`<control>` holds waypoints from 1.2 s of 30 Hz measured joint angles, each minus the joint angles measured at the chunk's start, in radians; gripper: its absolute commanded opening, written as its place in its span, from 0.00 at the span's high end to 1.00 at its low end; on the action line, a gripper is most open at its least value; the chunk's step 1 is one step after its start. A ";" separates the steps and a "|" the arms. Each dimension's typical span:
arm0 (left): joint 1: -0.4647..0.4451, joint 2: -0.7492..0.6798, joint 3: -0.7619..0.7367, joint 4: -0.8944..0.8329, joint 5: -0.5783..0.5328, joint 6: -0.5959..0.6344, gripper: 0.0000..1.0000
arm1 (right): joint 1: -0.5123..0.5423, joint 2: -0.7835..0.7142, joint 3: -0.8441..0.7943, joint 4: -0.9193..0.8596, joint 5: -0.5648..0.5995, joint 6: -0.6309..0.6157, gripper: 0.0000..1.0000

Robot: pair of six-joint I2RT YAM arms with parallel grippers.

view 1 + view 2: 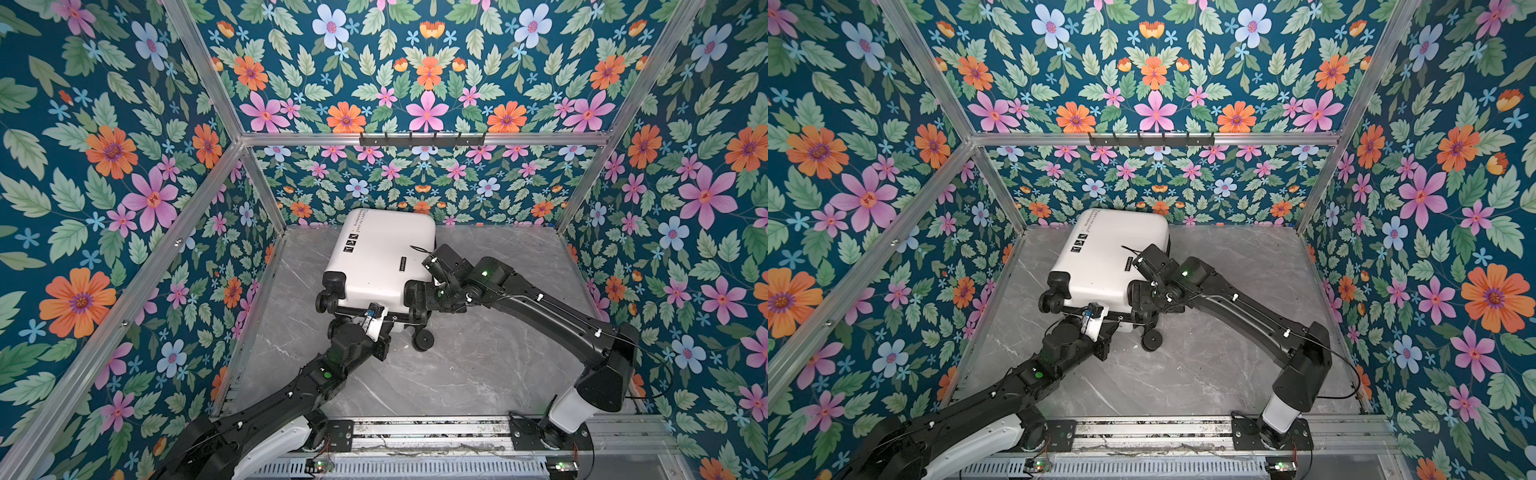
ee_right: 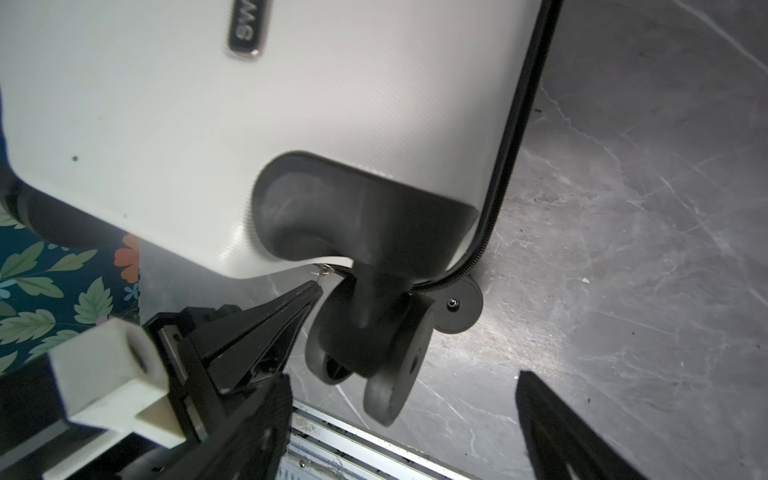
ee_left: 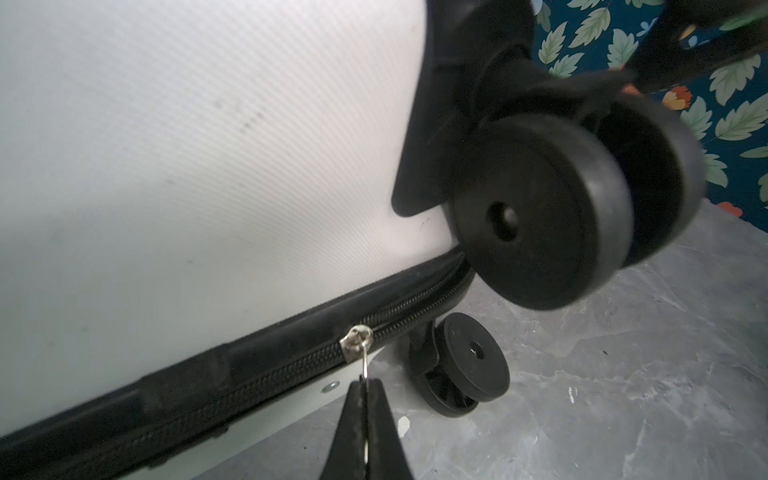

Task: Pack the luggage

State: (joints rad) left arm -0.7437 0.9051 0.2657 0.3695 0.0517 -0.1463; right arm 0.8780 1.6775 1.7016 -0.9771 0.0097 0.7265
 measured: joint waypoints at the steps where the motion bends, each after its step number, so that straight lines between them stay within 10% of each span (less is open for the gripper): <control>1: 0.000 0.001 0.000 0.001 0.000 0.000 1.00 | 0.007 0.018 0.020 -0.005 -0.003 -0.004 0.18; 24: 0.000 -0.010 -0.003 -0.002 0.001 0.000 1.00 | 0.021 0.216 0.133 -0.073 -0.006 -0.047 0.50; 30: 0.000 -0.014 -0.005 -0.002 0.005 0.000 1.00 | 0.000 0.221 0.130 -0.076 0.012 0.049 0.98; 36: 0.000 -0.019 -0.007 -0.003 0.016 0.000 1.00 | 0.004 0.201 0.153 -0.060 -0.009 0.014 1.00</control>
State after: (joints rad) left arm -0.7441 0.8856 0.2584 0.3664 0.0677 -0.1463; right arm 0.8818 1.8790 1.8549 -1.0370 0.0006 0.7406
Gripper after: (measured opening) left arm 0.050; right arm 0.386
